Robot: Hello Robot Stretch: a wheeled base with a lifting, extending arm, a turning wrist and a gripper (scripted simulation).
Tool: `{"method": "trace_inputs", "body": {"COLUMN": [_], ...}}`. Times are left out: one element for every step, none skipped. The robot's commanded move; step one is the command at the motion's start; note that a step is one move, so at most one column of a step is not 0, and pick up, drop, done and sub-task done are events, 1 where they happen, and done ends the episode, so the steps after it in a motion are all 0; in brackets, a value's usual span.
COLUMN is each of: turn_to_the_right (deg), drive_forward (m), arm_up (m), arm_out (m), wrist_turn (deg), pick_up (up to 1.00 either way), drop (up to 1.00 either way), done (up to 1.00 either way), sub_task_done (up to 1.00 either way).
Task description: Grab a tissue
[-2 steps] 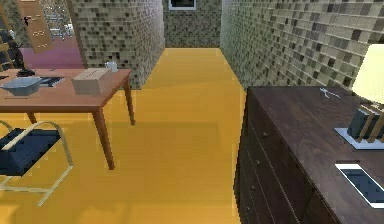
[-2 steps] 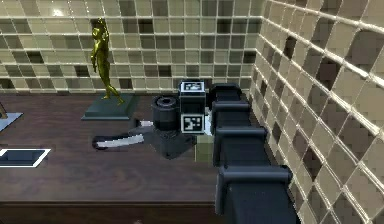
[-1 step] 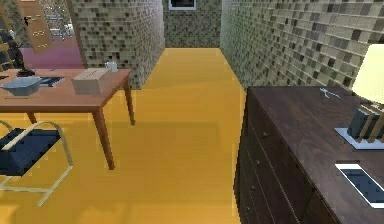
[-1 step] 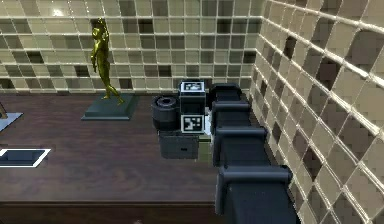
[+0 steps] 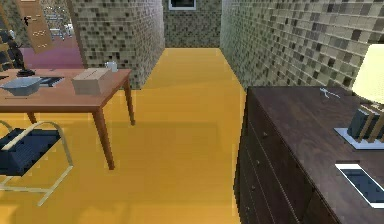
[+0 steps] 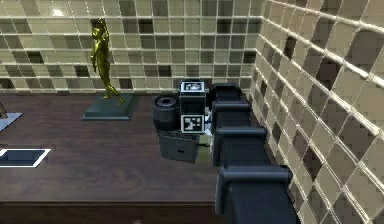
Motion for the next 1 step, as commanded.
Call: {"method": "trace_inputs", "body": {"turn_to_the_right": [0.0], "drive_forward": [0.0], "arm_up": [0.0], "arm_out": [0.0], "wrist_turn": [0.0], "pick_up": [1.0], "drop": [0.0], "done": [0.0], "sub_task_done": [0.0]}}
